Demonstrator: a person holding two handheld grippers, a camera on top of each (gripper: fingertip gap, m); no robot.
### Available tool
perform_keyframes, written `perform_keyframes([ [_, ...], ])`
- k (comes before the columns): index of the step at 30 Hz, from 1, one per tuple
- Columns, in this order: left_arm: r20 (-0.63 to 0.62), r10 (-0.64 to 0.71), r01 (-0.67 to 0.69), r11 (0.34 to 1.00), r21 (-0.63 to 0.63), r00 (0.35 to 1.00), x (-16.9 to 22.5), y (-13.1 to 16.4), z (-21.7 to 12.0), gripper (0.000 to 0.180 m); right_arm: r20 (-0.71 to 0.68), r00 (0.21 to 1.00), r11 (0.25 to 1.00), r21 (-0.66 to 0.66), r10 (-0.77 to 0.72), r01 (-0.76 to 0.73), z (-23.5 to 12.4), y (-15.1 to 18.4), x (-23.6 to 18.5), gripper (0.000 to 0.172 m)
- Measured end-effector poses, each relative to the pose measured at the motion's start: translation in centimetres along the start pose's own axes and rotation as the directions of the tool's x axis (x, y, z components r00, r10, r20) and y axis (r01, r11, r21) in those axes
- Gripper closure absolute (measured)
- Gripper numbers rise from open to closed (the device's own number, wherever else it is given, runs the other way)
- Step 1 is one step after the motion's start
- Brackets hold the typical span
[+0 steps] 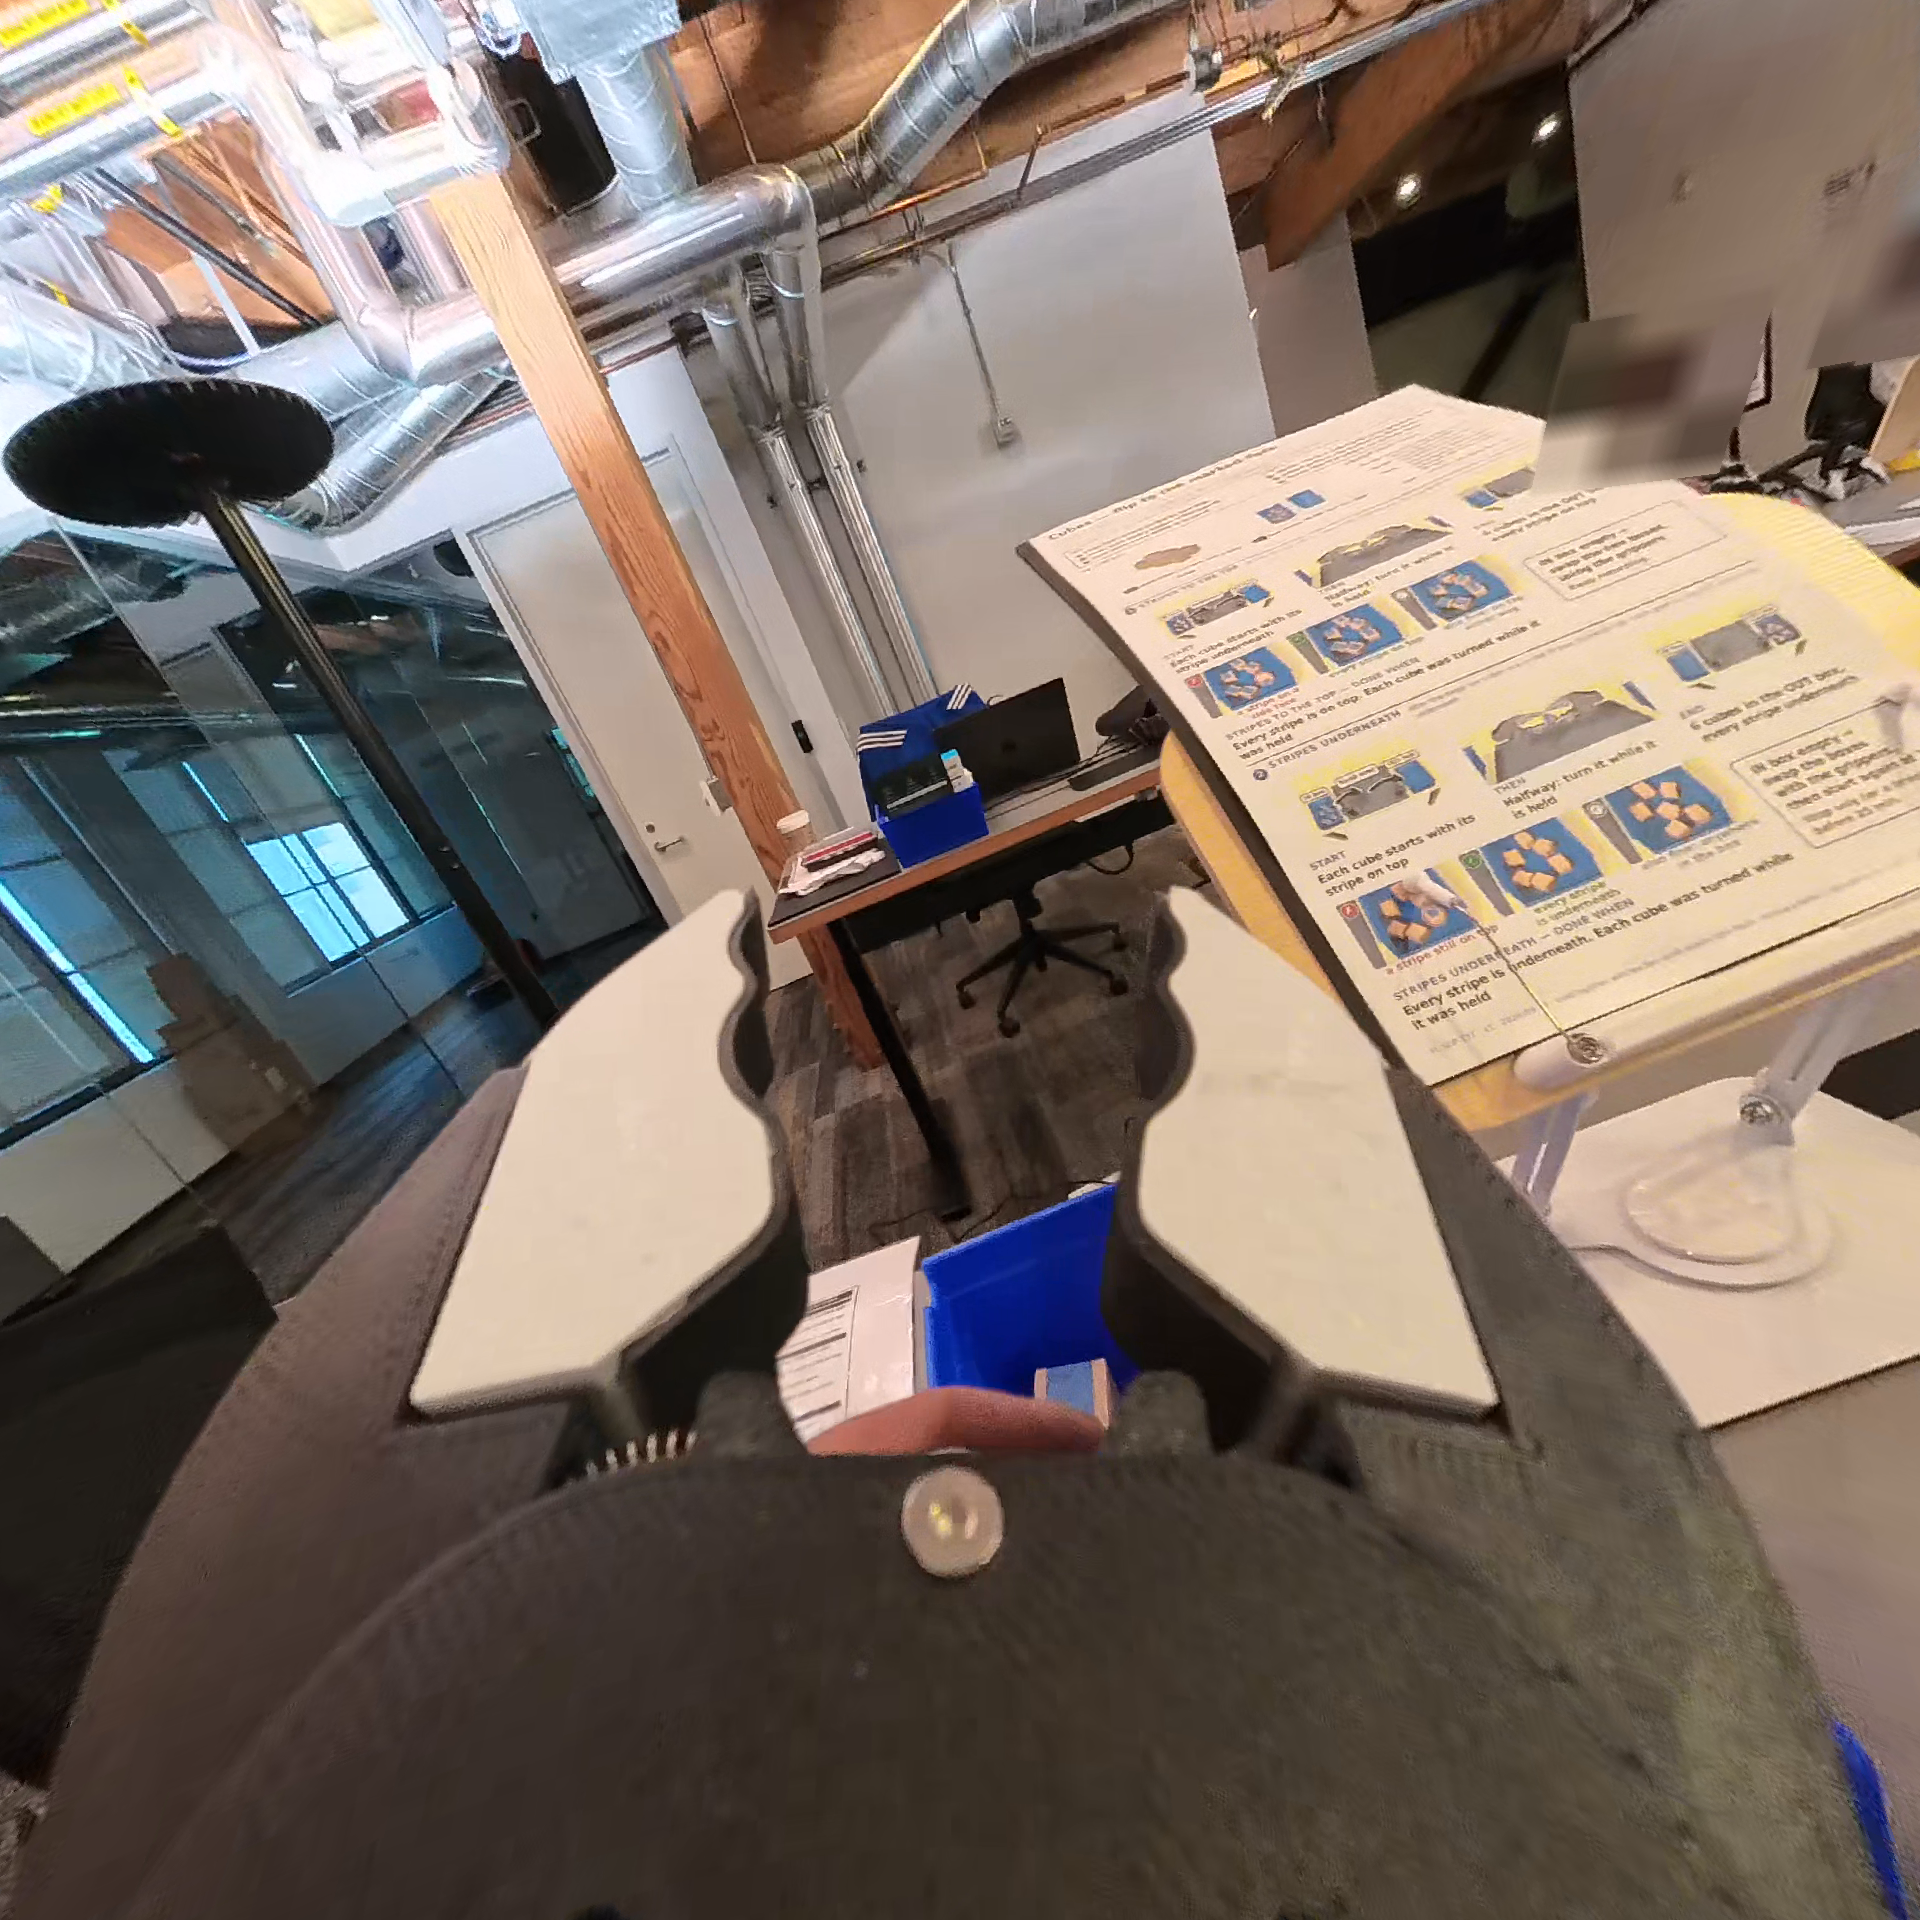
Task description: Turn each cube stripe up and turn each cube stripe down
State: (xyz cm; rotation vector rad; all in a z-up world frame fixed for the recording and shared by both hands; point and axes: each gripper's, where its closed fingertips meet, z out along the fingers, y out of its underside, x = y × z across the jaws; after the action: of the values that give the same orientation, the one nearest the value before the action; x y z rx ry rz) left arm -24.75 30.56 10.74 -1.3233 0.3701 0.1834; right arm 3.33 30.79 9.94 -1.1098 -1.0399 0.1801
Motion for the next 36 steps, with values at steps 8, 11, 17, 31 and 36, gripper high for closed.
perform_keyframes([
  [8, 0.013, 0.008, -0.007, 1.000, -0.022, 1.000, -0.6, 0.8, 0.2, 0.096, 0.024, 0.998, 0.999, 0.005, -0.051, 0.051, -0.1, 0.3, -0.6, 0.151],
  [11, 0.021, 0.010, -0.009, 1.000, -0.023, 1.000, -0.6, 0.7, 0.2, 0.087, 0.020, 0.997, 0.997, 0.009, -0.071, 0.071, 0.0, 0.4, -0.8, 0.150],
  [17, 0.037, 0.004, -0.003, 1.000, -0.011, 0.999, -1.2, 0.3, -0.2, 0.084, 0.021, 0.993, 0.993, -0.003, -0.117, 0.117, 0.4, 0.7, -1.4, 0.149],
  [31, 0.060, -0.016, 0.017, 1.000, -0.015, 0.998, -2.1, 0.7, -0.2, 0.088, 0.040, 0.989, 0.990, -0.016, -0.141, 0.141, 0.6, 1.0, -2.1, 0.148],
  [36, 0.053, -0.007, 0.009, 0.999, -0.035, 0.999, -1.8, 1.1, 0.0, 0.091, 0.048, 0.985, 0.985, -0.024, -0.167, 0.169, 0.6, 1.1, -2.5, 0.148],
])
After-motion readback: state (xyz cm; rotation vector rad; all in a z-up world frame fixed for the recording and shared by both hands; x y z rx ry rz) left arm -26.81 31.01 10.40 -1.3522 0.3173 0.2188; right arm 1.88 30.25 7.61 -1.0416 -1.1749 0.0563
